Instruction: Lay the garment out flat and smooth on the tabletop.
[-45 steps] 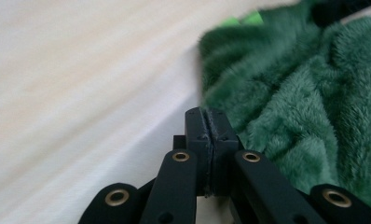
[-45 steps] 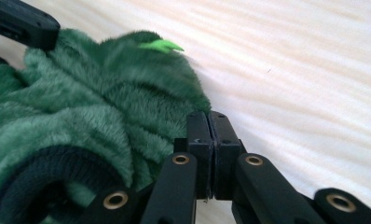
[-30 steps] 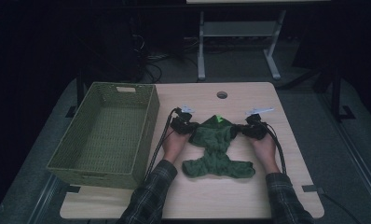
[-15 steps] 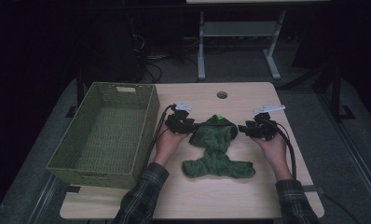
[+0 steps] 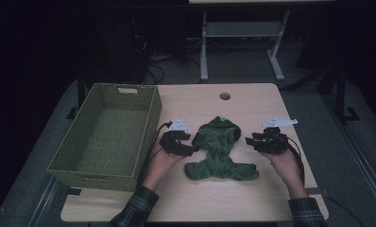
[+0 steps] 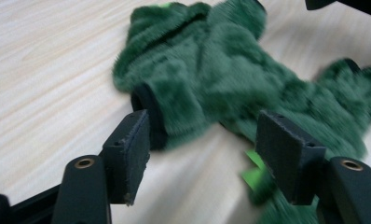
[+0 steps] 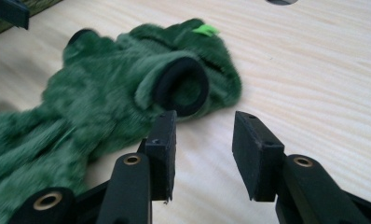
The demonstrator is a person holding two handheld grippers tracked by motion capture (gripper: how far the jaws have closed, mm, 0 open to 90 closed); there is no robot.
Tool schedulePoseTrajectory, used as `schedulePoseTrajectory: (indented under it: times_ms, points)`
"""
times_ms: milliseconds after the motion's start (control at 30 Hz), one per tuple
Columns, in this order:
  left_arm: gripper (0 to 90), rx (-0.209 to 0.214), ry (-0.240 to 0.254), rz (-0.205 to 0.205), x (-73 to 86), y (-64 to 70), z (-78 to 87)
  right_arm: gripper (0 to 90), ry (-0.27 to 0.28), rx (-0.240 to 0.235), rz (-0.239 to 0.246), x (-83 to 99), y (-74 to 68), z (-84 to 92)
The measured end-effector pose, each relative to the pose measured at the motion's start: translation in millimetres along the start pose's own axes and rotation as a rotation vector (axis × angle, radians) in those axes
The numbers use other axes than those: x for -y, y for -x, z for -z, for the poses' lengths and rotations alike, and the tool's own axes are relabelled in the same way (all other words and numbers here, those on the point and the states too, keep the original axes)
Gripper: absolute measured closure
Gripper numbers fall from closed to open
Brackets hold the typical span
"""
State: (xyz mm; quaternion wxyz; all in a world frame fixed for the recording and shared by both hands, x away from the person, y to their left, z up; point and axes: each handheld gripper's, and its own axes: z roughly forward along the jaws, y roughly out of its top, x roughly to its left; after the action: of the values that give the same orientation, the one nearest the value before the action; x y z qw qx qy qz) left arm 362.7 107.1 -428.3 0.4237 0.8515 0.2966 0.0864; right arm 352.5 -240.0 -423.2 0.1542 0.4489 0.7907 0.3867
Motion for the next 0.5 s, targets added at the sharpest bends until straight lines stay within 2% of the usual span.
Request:
schedulePoseTrajectory:
  times_ms: [33,67,100,200,233,333,367,400,433,467,500]
  points:
    - [33.8,0.000,0.000,0.000,0.0,0.0,0.0,59.7,0.000,0.000,0.000,0.0,0.0,0.0]
    - [32.7,-0.004,-0.004,-0.018,5.8,6.2,7.1,60.7,-0.008,-0.036,-0.022,1.1,-2.6,3.2]
    - [31.9,-0.001,-0.001,-0.018,8.6,9.4,10.3,62.0,0.006,-0.046,-0.019,2.6,-4.0,5.0]
    - [29.4,0.006,0.007,-0.033,14.5,17.2,15.9,62.2,0.019,-0.043,0.001,5.2,-10.0,7.9]
    - [28.6,0.006,-0.008,-0.055,20.8,25.3,20.9,62.2,0.018,-0.048,0.014,7.0,-15.5,9.4]
    - [26.7,0.005,-0.018,-0.079,28.5,32.1,25.2,62.2,0.014,-0.056,0.019,8.4,-20.8,10.5]
    - [25.8,0.007,-0.021,-0.083,32.5,35.8,26.8,62.2,-0.003,-0.061,0.013,8.4,-24.0,11.1]
    - [24.2,0.008,-0.019,-0.086,36.7,39.3,28.1,61.8,-0.016,-0.071,0.009,8.4,-26.8,11.1]
    - [22.1,0.010,-0.027,-0.091,45.5,45.5,30.8,61.8,-0.030,-0.101,0.008,9.1,-32.3,10.1]
    - [20.5,0.010,-0.027,-0.091,45.5,45.5,30.8,61.8,-0.030,-0.101,0.008,9.1,-32.3,10.1]
    - [19.1,0.015,-0.034,-0.098,55.1,50.6,32.2,61.8,-0.037,-0.131,0.007,9.2,-39.0,8.6]
